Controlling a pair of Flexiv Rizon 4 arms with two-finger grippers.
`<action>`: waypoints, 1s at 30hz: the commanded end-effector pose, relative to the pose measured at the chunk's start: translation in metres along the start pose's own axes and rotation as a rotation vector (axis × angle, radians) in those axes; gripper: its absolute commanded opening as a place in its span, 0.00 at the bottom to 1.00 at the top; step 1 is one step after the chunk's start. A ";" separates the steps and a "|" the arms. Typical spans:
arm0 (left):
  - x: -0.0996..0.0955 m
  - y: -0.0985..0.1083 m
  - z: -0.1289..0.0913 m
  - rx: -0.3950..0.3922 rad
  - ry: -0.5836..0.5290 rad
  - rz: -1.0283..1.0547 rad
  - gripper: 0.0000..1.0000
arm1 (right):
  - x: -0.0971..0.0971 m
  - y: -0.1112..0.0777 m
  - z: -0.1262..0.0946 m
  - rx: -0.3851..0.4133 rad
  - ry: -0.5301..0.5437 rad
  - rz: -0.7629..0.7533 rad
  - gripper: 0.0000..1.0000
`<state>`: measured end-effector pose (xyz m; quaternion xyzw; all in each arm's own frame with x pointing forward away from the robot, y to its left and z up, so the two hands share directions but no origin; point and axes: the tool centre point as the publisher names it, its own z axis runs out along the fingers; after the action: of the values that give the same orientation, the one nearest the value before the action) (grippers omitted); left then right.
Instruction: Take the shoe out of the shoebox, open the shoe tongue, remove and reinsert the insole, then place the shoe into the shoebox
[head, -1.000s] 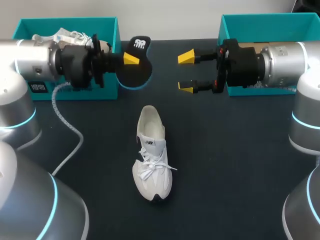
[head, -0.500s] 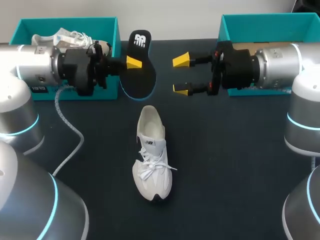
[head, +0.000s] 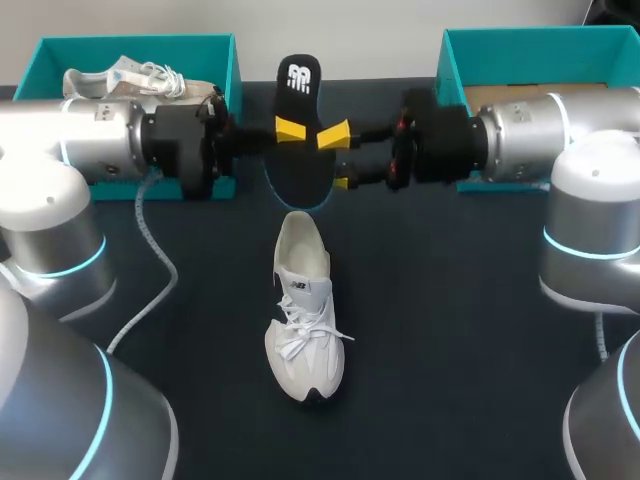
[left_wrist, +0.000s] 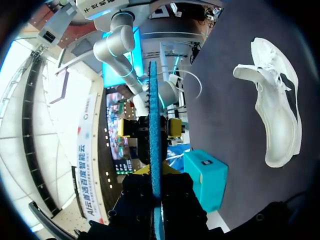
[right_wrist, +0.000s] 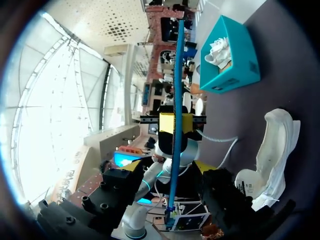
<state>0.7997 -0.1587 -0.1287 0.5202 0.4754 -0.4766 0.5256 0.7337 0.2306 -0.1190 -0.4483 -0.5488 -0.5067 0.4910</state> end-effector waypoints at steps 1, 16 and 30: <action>0.004 0.004 0.013 0.009 0.002 0.012 0.00 | -0.005 0.002 0.010 0.007 0.012 0.000 0.45; 0.004 -0.003 0.028 0.020 -0.016 0.002 0.00 | -0.010 0.005 0.011 0.017 0.027 0.003 0.36; 0.001 -0.011 0.024 0.029 -0.027 -0.027 0.00 | -0.013 0.008 0.008 0.009 0.030 0.010 0.00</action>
<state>0.7921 -0.1850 -0.1301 0.5155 0.4670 -0.4976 0.5182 0.7423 0.2377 -0.1292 -0.4407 -0.5418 -0.5085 0.5037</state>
